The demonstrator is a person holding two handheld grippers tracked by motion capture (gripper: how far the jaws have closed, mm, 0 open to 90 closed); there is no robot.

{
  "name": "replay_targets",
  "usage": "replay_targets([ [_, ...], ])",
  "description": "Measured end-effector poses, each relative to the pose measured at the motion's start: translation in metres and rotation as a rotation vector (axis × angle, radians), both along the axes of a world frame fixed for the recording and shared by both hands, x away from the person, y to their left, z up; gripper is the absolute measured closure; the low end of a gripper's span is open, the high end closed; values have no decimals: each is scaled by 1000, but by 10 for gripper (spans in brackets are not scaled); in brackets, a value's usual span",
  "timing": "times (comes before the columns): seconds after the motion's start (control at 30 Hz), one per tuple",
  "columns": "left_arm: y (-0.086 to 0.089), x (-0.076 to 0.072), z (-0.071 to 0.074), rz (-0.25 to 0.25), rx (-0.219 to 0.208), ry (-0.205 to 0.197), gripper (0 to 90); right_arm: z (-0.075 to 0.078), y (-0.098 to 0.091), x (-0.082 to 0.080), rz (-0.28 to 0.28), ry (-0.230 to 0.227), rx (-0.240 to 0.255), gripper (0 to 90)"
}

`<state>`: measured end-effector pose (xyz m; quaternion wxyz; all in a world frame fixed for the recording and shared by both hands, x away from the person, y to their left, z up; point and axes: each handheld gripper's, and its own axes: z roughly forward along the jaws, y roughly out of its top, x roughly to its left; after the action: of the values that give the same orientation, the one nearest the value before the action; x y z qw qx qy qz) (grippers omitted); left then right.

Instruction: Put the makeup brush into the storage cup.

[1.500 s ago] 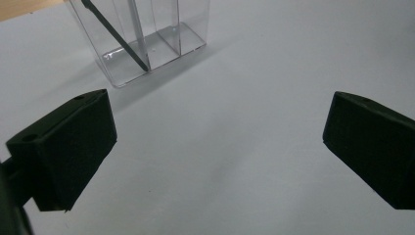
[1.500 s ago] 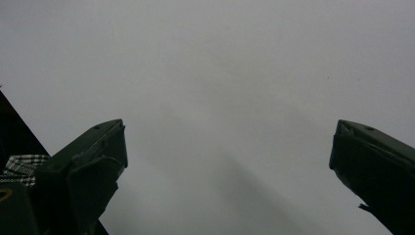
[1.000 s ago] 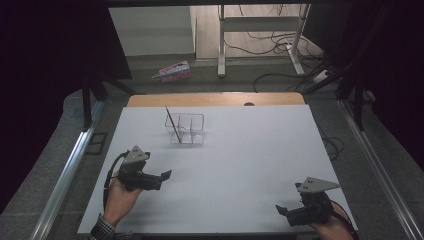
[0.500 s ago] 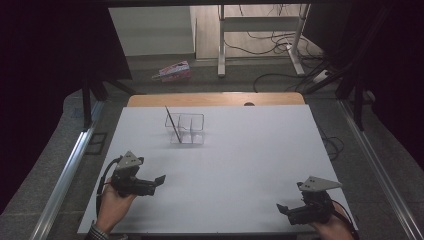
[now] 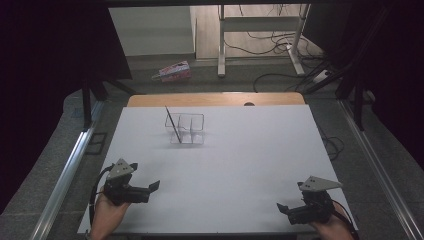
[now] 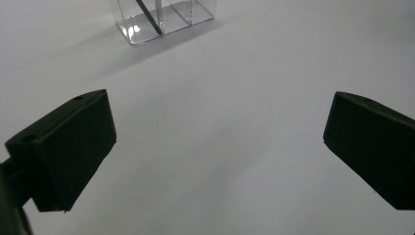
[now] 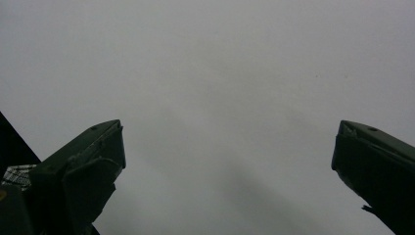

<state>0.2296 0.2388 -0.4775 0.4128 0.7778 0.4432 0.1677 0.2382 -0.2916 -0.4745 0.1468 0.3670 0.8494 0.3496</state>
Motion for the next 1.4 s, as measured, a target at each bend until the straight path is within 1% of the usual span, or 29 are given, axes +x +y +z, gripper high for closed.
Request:
replay_targets([
  [0.13,3,-6,0,10,-10,-1,0,0,0,0,-2,-1,0,0],
  [0.37,9,-16,-2,25,-14,-8,0,0,0,0,-3,-1,0,0],
  [0.5,12,-21,-3,29,-26,-9,0,0,0,0,-4,1,2,0],
  [0.7,14,-30,-4,24,-5,-12,0,0,0,0,-4,1,1,0],
  [1.07,21,-45,-5,45,28,-25,0,0,0,0,-1,0,0,0],
  [1.4,26,-55,-7,59,34,-29,0,0,1,0,-1,0,-1,0],
])
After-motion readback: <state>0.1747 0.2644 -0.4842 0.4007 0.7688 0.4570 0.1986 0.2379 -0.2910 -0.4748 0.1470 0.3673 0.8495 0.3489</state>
